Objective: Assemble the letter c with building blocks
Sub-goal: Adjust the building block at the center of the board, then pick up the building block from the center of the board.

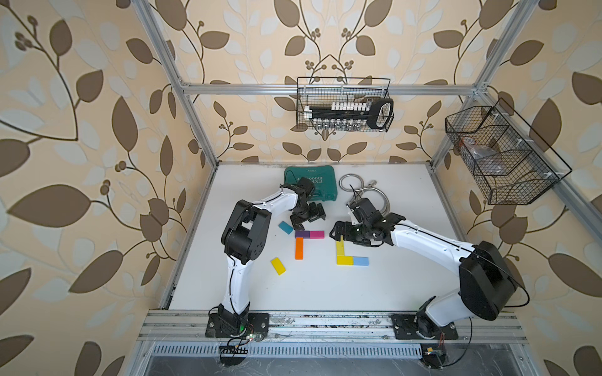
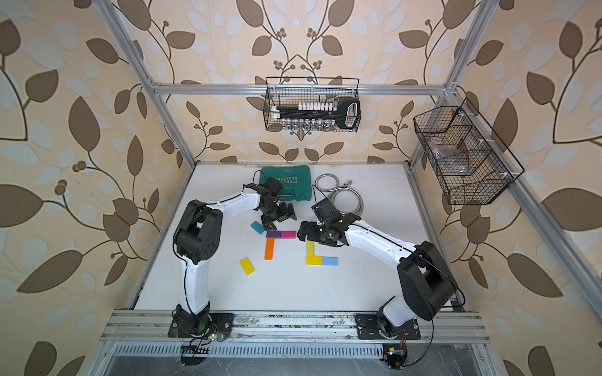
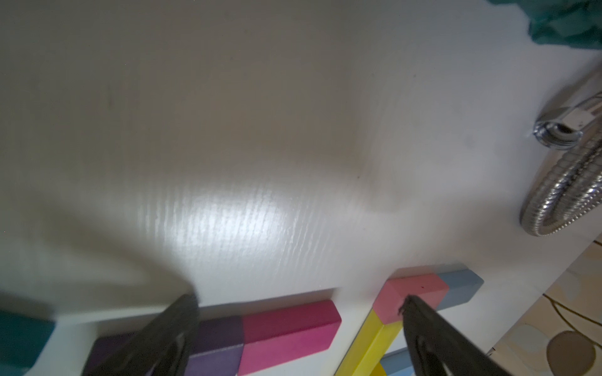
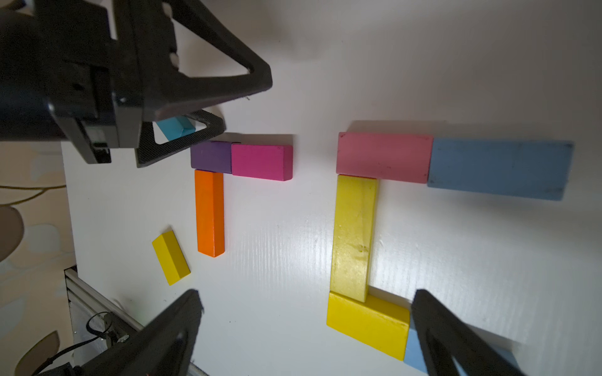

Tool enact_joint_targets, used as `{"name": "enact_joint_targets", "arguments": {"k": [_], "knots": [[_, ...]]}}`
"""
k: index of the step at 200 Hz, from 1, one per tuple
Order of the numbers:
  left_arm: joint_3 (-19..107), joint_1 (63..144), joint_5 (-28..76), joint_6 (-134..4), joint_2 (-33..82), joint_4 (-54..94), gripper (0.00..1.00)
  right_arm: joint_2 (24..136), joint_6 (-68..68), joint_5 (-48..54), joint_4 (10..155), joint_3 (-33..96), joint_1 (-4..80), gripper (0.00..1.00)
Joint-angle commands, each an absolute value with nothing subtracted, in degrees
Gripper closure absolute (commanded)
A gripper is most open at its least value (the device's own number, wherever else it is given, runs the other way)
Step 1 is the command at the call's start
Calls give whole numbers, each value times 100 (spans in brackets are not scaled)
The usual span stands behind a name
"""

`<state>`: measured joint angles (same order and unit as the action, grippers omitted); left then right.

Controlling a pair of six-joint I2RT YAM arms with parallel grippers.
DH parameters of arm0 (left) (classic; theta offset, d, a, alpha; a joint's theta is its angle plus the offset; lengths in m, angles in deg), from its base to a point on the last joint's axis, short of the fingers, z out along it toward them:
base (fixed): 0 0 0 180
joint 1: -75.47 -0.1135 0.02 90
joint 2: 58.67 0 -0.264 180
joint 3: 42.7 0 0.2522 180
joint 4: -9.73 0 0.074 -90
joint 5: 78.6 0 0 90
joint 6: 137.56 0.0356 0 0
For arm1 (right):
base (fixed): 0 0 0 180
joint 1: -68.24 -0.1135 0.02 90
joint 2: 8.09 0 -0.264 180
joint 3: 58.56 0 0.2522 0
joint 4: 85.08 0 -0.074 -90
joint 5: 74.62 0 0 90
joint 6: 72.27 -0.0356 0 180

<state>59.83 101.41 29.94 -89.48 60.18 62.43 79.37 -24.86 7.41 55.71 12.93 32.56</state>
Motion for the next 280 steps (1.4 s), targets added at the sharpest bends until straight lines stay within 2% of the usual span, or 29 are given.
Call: {"name": "enact_joint_targets", "arguments": {"k": [1,35,70,118,162,210,280], "knots": [[6553,10180,2726,-8811,6026,6497,1,7991,-2368,722,5604,1345,3124,1],[6787,9928,2634,-8728,5559,6738,1,7948,-1922,953,5450,1581,2639,1],[6047,9232,2713,-8757,4515,6748,1,8312,-1471,922,5308,2183,1857,3],[4738,7879,3003,-8669,3063,6814,1,9812,-945,651,4633,3824,1007,11],[3857,6854,3298,-8616,2241,6720,1,11213,-730,1000,3814,5369,560,19],[3525,6427,3549,-8603,2223,6573,1,12007,-665,1271,3531,6087,424,27],[3498,6036,3702,-8619,2291,6502,1,12673,-512,1434,3273,6727,318,30]]}}
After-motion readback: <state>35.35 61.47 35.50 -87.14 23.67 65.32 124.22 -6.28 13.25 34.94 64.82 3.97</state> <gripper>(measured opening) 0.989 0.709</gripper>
